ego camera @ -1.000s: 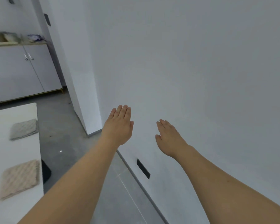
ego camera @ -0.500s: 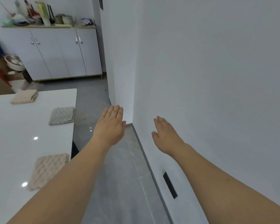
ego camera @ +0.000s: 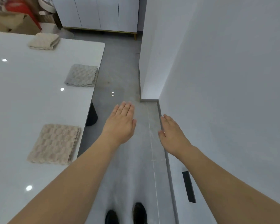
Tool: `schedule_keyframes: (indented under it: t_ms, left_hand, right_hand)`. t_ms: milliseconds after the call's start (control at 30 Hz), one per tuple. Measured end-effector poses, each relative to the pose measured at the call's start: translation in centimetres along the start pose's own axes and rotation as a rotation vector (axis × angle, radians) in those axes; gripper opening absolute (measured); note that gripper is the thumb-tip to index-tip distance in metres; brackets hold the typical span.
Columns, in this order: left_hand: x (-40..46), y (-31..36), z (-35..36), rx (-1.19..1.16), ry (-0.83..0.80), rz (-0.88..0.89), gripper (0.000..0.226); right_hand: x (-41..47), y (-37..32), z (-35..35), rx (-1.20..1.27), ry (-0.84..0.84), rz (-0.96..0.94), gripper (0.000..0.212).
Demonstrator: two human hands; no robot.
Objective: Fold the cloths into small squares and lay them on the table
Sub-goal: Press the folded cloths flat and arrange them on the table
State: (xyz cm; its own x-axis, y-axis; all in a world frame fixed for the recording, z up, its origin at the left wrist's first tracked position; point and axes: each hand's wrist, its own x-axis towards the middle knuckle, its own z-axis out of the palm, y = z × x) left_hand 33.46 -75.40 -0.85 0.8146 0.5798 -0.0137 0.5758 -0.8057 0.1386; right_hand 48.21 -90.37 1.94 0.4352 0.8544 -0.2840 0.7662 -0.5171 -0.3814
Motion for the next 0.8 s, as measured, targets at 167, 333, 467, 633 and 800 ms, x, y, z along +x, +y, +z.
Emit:
schedule_keyframes:
  t_ms: [167, 333, 467, 633, 800]
  left_hand:
    - [-0.3, -2.0, 5.3, -0.035, -0.093, -0.044, 0.060]
    - [-2.8, -4.3, 6.4, -0.193, 0.003, -0.086, 0.063]
    - [-6.6, -8.7, 5.2, -0.295, 0.092, -0.145, 0.067]
    - [-11.8, -15.8, 4.2, -0.354, 0.137, -0.266, 0.061]
    - [-15.5, -21.4, 4.6, -0.444, 0.175, -0.392, 0.058]
  right_hand:
    - [2.3, 0.5, 5.3, 0.000, -0.060, 0.025, 0.056]
    - [2.8, -1.4, 8.9, 0.130, -0.051, 0.027, 0.056]
    - [2.9, -6.2, 12.4, 0.312, 0.005, -0.009, 0.055]
    - [2.9, -14.1, 16.8, 0.533, 0.020, -0.103, 0.055]
    - [3.8, -19.8, 20.2, 0.646, 0.053, -0.195, 0.055]
